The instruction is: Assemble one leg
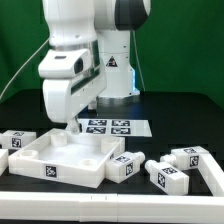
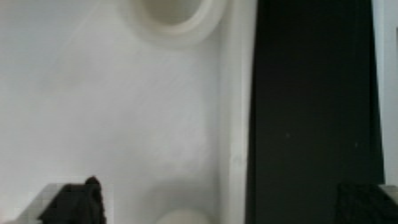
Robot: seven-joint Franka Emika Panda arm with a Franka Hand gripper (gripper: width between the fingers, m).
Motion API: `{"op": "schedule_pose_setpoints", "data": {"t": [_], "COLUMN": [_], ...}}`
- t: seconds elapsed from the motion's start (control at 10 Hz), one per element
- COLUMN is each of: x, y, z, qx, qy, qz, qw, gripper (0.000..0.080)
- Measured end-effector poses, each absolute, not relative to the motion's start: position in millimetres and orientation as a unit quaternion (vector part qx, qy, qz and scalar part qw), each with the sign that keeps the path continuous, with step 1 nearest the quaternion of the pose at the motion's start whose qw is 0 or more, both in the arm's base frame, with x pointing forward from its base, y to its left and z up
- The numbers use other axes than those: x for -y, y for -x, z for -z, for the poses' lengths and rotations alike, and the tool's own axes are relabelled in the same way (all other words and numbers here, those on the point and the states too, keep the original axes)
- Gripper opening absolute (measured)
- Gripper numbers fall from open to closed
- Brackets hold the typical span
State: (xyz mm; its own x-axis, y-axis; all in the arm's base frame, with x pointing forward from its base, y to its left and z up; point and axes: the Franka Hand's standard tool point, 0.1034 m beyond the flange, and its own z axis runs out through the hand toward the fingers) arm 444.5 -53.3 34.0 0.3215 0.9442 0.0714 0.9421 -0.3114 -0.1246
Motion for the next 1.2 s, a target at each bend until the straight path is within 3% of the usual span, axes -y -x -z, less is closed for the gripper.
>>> {"op": "schedule_pose_setpoints", "data": {"t": [0.2,0.7,0.8,0.9,1.1,1.2], "x": [54,54,54,54,54,54], "y": [-432,-433,-433,-433,-433,-434], "z": [-13.1,-11.7,-11.5,-11.3,-11.1,-11.9], "qx": [0.578,0.577,0.577,0.577,0.577,0.577], "qy": [0.811,0.812,0.812,0.812,0.812,0.812], "qz": [-0.020,-0.021,-0.021,-0.021,-0.021,-0.019], "qw": [0.087,0.089,0.089,0.089,0.089,0.087], "gripper": [0.0650,0.0630,0.0383,0.0383,0.0111,0.0111]}}
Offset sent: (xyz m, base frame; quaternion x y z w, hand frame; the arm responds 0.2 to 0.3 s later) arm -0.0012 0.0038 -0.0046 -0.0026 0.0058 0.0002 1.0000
